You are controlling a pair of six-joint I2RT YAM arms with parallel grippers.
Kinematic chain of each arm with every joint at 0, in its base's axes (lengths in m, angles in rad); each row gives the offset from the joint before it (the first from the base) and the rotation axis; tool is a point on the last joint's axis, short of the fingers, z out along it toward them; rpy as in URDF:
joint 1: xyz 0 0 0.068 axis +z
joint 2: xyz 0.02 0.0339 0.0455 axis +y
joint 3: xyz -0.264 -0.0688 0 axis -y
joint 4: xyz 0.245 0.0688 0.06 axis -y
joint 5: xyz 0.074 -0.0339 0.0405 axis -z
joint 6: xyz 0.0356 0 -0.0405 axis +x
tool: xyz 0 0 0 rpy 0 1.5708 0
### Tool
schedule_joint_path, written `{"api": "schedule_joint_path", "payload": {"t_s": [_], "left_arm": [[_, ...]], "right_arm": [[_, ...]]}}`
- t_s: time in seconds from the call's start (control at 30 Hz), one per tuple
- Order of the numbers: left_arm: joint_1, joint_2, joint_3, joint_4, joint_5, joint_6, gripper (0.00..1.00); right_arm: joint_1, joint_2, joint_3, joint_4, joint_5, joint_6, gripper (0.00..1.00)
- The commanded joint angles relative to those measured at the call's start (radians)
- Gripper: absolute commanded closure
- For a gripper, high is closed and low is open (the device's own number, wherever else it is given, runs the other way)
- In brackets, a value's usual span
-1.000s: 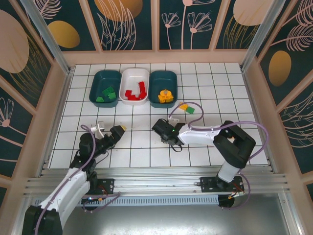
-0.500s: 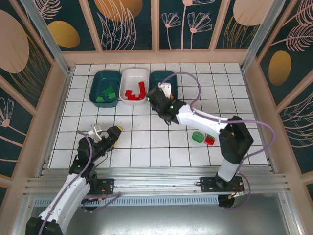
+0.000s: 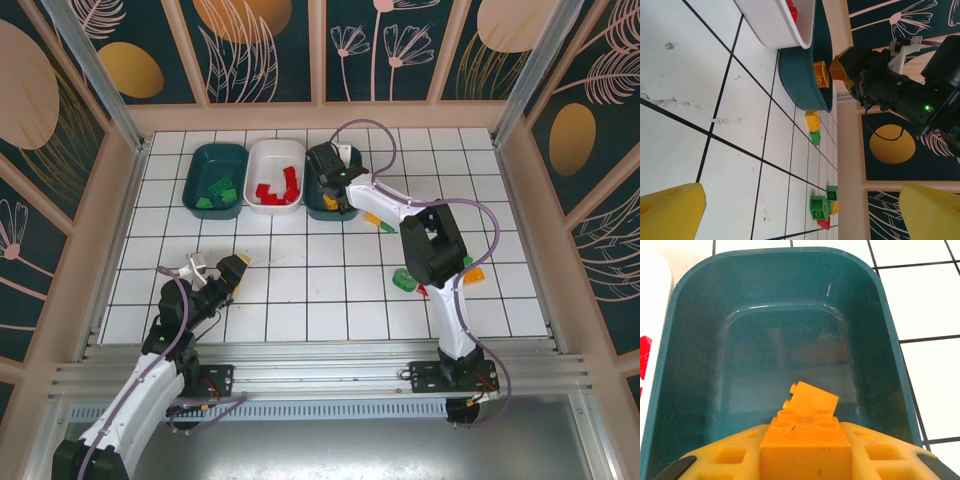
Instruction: Sort the legos into containers by color
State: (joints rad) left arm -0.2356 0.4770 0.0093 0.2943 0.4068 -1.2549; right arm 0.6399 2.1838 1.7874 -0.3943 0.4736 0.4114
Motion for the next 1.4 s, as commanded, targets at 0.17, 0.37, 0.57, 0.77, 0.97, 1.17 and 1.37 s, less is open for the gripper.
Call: {"api": "schedule_joint_path", "payload": {"t_s": [0.17, 0.37, 0.57, 0.77, 0.97, 1.17, 1.37], "left_arm": [[0.004, 0.05, 0.042, 0.033, -0.019, 0.009, 0.01], [0.004, 0.154, 0.085, 0.062, 0.0, 0.037, 0.02], [0.004, 0.189, 0.117, 0.059, 0.017, 0.048, 0.01], [0.004, 0.149, 0.087, 0.079, -0.002, 0.013, 0.01], [0.004, 0.174, 0.115, 0.085, -0.006, 0.018, 0.02], [0.001, 0.211, 0.133, 0.088, -0.016, 0.03, 0.02], [0.0, 0.197, 0.109, 0.072, -0.029, 0.038, 0.01]], "right_arm": [[-0.024, 0.058, 0.066, -0.021, -0.072, -0.036, 0.6], [-0.025, 0.008, 0.048, -0.014, -0.045, -0.041, 0.42], [-0.02, -0.195, -0.11, 0.049, 0.026, -0.046, 0.37], [-0.081, -0.391, -0.439, 0.106, 0.025, -0.042, 0.4], [-0.199, -0.431, -0.583, 0.166, -0.092, -0.027, 0.49], [-0.271, -0.313, -0.537, 0.185, -0.205, -0.08, 0.61], [-0.272, -0.183, -0.459, 0.168, -0.194, -0.123, 0.64]]}}
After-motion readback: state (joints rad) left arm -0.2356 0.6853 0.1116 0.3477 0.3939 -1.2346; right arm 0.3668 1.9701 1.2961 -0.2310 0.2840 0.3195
